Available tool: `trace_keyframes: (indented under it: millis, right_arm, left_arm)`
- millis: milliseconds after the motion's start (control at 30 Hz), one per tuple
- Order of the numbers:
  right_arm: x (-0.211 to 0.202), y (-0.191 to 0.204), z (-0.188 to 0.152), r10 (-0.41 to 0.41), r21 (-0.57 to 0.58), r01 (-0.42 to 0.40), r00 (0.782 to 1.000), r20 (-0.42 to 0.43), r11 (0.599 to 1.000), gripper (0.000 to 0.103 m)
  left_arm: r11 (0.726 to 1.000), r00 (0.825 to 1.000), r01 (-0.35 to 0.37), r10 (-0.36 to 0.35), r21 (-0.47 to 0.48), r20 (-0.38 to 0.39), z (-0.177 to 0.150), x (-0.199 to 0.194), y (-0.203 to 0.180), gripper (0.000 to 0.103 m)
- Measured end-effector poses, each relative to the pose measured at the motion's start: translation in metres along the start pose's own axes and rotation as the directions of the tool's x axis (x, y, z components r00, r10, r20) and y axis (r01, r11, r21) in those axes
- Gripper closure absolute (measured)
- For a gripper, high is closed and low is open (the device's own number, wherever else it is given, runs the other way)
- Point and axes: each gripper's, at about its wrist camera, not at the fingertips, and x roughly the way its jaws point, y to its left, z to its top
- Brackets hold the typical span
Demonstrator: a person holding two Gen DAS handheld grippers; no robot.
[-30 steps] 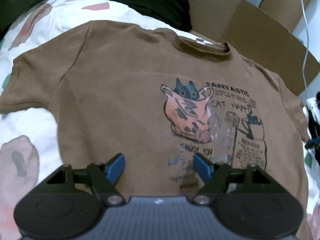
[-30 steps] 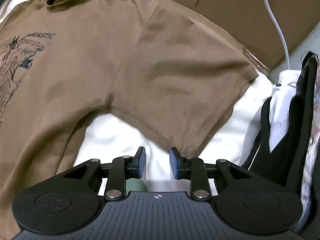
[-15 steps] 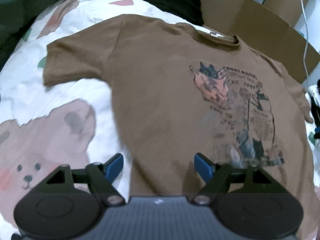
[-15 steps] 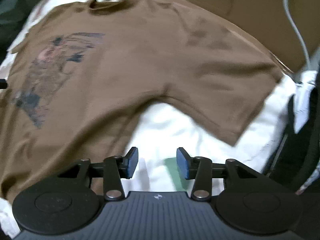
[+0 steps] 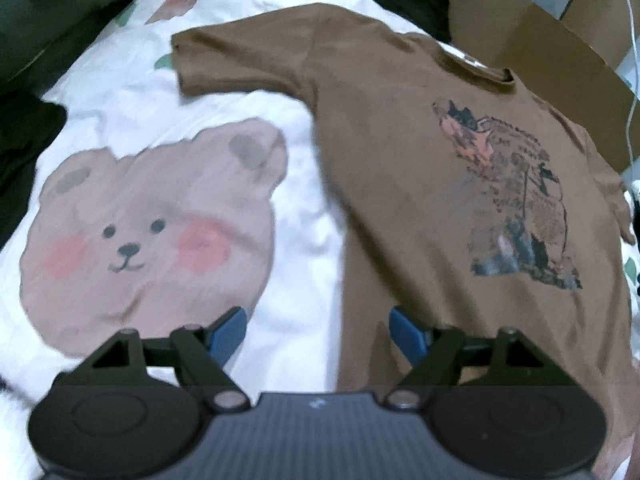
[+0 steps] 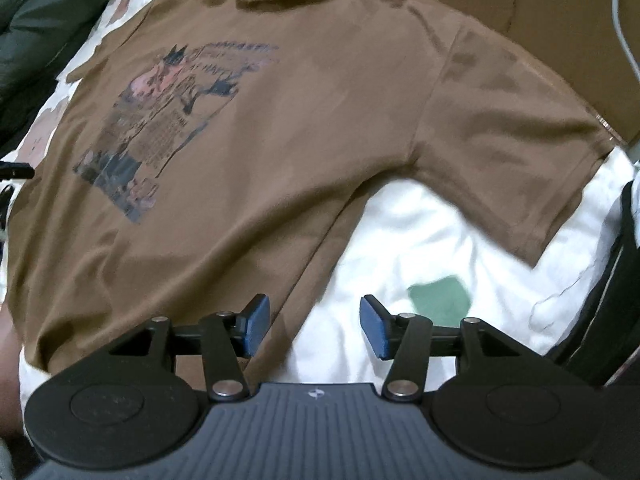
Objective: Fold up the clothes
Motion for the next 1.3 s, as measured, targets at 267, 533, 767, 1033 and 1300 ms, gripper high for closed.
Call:
trace_keyframes:
  millis: [267,533,767,1033,1300]
  right_arm:
    - [0.012,0.017,-0.018,0.064,-0.037,-0.067,0.993,-0.094,0.997,0.047]
    - [0.024,0.032,-0.038,0.12,-0.02,-0.125,0.976,-0.182,0.992,0.042]
    - [0.021,0.036,-0.056,0.16,0.001,-0.164,0.961,-0.224,0.986,0.037]
    - [0.019,0.055,-0.075,0.251,-0.005,-0.262,0.928,-0.274,0.965,0.037]
    - [0.013,0.068,-0.081,0.28,-0.08,-0.315,0.914,-0.294,0.946,0.083]
  left_arm:
    - [1.0,0.999,0.024,-0.024,-0.012,-0.033,-0.023,0.005,0.004,0.024]
    - [0.992,0.991,0.126,-0.125,0.025,-0.054,-0.028,0.008,-0.011,0.063]
    - [0.961,0.964,0.257,-0.262,-0.101,-0.04,-0.045,-0.017,0.004,0.096]
    - [0.871,0.93,0.368,-0.338,-0.327,0.145,-0.059,-0.07,0.033,0.099]
    - [0.875,0.951,0.306,-0.264,-0.376,0.16,-0.058,-0.082,0.055,0.087]
